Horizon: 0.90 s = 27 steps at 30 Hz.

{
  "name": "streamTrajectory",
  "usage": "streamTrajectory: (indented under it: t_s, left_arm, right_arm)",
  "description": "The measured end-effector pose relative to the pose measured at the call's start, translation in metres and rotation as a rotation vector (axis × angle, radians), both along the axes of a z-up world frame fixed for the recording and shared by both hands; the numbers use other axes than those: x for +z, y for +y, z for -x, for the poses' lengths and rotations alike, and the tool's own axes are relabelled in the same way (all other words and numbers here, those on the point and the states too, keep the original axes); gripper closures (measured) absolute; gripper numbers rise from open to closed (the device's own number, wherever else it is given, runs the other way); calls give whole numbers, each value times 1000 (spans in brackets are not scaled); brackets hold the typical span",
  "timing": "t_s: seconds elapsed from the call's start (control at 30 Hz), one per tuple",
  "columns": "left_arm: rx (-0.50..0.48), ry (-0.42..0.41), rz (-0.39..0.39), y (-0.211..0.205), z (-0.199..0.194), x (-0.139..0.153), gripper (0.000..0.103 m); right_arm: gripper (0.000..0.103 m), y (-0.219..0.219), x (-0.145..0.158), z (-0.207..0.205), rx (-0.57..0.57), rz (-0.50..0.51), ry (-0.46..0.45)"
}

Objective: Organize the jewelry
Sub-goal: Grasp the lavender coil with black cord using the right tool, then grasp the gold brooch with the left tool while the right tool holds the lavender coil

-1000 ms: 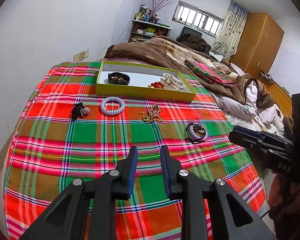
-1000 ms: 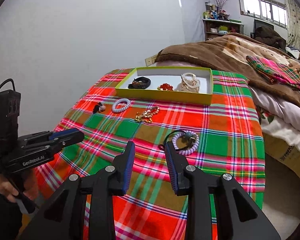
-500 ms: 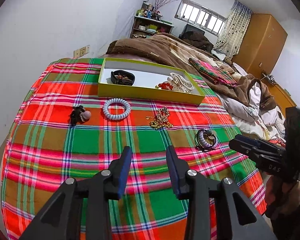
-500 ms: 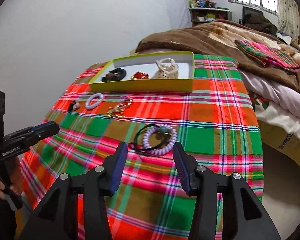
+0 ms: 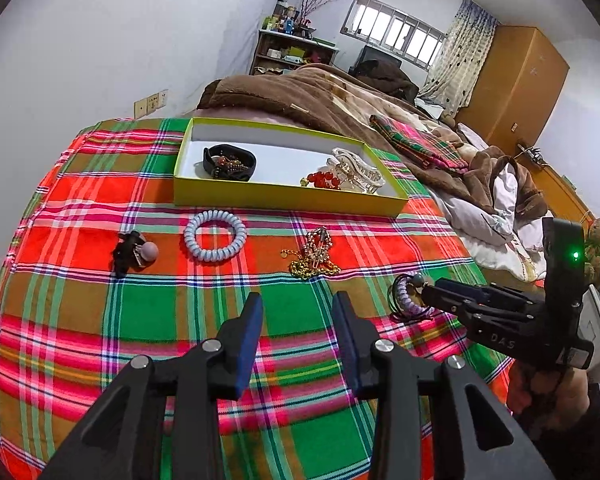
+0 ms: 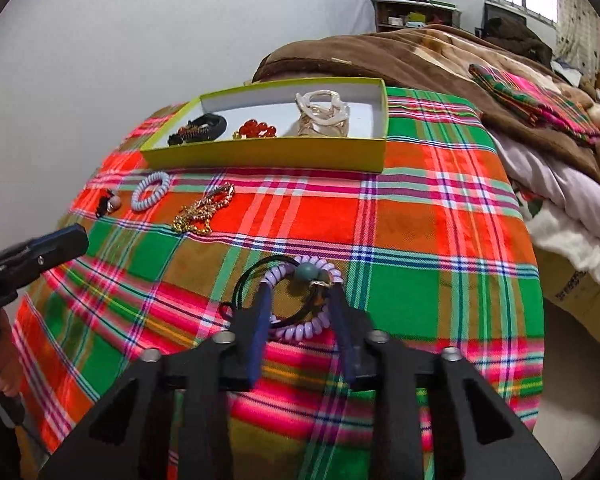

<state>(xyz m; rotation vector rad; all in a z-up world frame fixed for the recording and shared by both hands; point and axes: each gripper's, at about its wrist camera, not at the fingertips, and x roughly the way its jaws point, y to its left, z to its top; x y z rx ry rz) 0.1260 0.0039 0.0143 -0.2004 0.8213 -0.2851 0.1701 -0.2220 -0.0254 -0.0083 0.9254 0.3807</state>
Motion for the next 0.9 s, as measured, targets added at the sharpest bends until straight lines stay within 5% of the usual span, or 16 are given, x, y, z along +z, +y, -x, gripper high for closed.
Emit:
streamTrajectory:
  t_s: [0.33, 0.4, 0.9]
  left_arm:
    - [-10, 10, 17, -1, -11, -5, 66]
    - [-9, 10, 20, -2, -13, -5, 66]
    - [-47, 16, 24, -14, -36, -6, 66]
  right_arm:
    - [81, 17, 0, -8, 65, 138, -33]
    - [96, 21, 0, -8, 77, 168, -47]
    - [103, 7, 26, 3, 65, 61, -103]
